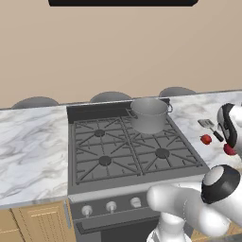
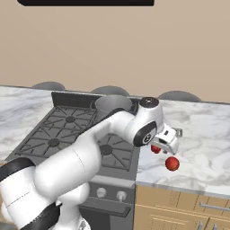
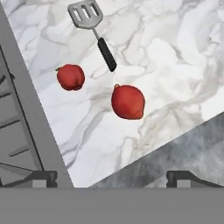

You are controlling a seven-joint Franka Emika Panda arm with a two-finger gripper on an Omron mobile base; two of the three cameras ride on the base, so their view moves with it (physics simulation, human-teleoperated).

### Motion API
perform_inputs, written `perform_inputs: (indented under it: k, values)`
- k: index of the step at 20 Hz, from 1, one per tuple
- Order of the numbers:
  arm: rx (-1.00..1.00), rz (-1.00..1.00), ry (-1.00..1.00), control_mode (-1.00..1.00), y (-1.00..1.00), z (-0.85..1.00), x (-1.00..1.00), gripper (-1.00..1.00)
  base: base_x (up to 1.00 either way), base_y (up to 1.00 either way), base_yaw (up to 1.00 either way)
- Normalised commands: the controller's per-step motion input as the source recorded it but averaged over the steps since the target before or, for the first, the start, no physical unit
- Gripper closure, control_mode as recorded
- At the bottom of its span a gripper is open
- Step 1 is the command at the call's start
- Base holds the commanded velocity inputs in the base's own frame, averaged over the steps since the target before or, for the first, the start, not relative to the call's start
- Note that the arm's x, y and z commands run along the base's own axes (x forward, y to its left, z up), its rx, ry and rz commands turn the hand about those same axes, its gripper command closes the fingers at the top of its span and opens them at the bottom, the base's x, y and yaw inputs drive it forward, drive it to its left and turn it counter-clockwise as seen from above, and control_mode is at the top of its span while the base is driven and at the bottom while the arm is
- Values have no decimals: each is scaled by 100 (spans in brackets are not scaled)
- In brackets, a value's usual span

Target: Put the onion and bell pepper in the pot. Retrieve the spatula and lightly stir the vegetables in the pot.

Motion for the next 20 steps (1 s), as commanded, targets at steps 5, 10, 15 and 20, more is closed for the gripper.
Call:
perform_inputs:
  k: [5, 10, 15, 20]
  values:
    - [0, -32, 4, -100, -31, -27, 29, -100, 0, 0, 0]
    - [3, -13, 0, -100, -2, -24, 8, -100, 0, 0, 0]
    - [8, -4, 0, -100, -21, -19, 0, -100, 0, 0, 0]
    - [6, 0, 0, -100, -24, -26, 0, -100, 0, 0, 0]
